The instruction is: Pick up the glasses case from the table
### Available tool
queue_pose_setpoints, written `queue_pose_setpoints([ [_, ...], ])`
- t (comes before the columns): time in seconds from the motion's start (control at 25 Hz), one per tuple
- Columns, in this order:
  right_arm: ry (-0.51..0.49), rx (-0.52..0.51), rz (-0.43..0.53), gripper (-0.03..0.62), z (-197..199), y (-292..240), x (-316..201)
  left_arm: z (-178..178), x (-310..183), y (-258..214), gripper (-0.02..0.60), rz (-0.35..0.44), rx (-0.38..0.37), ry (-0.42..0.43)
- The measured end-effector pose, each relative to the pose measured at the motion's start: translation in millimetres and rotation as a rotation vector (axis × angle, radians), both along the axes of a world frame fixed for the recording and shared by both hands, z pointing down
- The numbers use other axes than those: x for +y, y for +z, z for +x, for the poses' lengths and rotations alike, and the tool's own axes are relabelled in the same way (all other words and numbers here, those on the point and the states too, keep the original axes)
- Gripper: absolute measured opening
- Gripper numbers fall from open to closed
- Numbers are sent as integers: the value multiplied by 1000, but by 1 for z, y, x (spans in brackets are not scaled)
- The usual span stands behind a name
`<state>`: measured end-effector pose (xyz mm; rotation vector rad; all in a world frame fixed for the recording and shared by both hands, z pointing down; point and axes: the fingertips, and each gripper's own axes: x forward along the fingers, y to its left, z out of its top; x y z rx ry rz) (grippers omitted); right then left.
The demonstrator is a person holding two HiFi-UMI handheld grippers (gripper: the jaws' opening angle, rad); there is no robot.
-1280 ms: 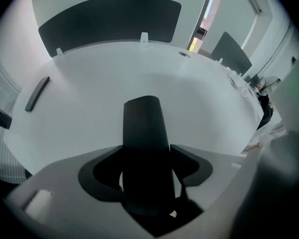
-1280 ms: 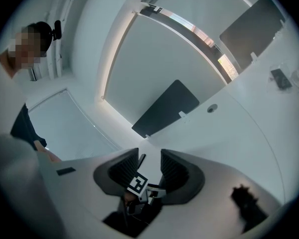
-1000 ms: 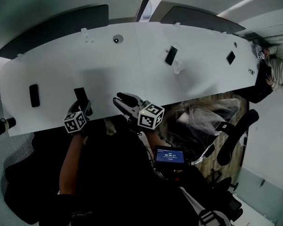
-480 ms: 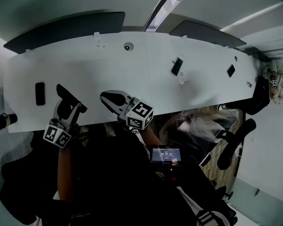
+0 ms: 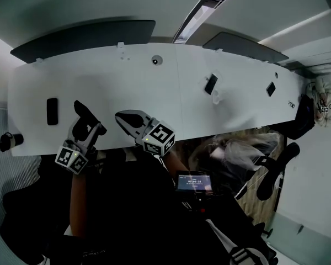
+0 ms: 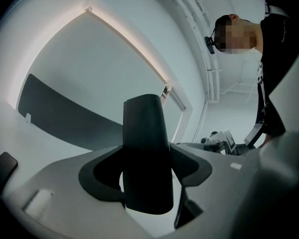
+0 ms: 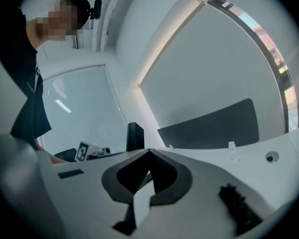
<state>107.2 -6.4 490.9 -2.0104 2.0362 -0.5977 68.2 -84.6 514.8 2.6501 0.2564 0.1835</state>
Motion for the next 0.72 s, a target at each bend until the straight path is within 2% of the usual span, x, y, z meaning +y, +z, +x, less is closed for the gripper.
queue_pose_setpoints([
  [0.36, 10, -5, 7, 7, -2, 0, -8, 9, -15, 20, 293, -10, -94, -9],
  [0.72, 30, -31, 0, 6, 1, 6, -5, 10, -11, 35, 295, 29, -162, 29],
])
